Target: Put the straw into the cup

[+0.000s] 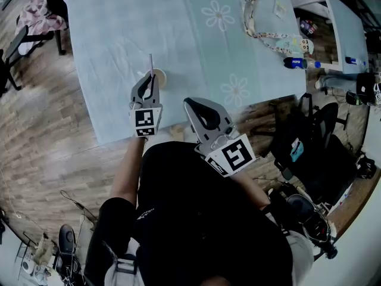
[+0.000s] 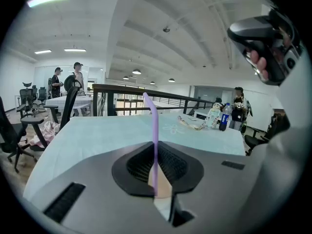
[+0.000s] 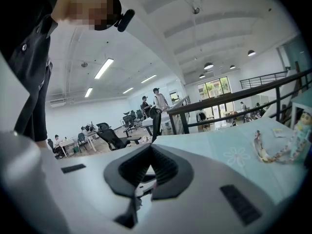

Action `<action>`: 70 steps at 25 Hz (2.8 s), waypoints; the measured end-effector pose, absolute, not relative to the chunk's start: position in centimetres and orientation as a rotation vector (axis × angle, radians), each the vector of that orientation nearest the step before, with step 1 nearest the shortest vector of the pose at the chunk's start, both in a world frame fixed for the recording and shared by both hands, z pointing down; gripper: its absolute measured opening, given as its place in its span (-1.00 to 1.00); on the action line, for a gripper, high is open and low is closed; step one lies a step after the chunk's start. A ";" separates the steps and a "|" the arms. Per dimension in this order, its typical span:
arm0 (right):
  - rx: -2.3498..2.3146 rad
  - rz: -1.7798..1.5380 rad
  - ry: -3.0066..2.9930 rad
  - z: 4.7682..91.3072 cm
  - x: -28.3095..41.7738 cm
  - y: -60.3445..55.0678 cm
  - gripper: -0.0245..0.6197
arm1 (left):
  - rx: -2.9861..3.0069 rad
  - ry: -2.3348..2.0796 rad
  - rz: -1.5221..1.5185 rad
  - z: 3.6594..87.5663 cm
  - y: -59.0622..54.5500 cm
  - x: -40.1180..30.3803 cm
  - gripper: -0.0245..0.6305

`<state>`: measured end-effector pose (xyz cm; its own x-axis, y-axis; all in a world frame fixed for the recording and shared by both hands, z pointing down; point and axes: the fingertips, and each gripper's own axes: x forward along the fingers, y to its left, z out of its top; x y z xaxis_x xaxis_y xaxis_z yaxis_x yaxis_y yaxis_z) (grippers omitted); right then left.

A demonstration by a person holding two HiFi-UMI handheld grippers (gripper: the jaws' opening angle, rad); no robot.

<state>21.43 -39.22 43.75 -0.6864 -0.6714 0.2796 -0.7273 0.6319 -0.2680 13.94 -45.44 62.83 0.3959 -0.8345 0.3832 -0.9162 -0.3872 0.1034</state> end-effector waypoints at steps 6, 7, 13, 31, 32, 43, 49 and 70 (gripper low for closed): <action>1.119 0.570 -2.703 44.4 21.5 -39.8 -0.90 | 2.347 -1.566 0.417 63.4 -46.5 14.4 -0.83; 1.113 0.571 -2.703 44.5 21.5 -39.9 -0.90 | 2.347 -1.569 0.427 63.6 -46.7 14.4 -0.83; 1.115 0.575 -2.704 44.6 21.7 -41.0 -0.90 | 2.323 -1.578 0.452 63.9 -47.4 14.1 -0.83; 1.086 0.569 -2.714 44.8 21.2 -41.0 -0.90 | 2.322 -1.569 0.499 63.8 -47.7 14.2 -0.61; 1.084 0.566 -2.717 44.6 21.1 -41.0 -0.90 | 2.321 -1.571 0.498 63.6 -47.6 14.0 -0.58; 1.092 0.491 -2.770 42.6 18.5 -39.3 -0.90 | 2.352 -1.626 0.331 57.8 -45.5 10.8 -0.63; 1.116 0.444 -2.805 41.1 17.0 -38.1 -0.90 | 2.431 -1.634 0.149 50.7 -43.4 9.8 -0.88; 1.186 0.278 -2.932 35.4 13.2 -32.9 -0.90 | 2.725 -1.422 -0.231 34.2 -34.1 9.1 -0.88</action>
<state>13.18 -32.91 35.42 -0.7204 -0.6927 0.0347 -0.6869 0.7056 -0.1743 9.12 -34.11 34.23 0.5632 -0.8197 -0.1049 -0.8108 -0.5726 0.1215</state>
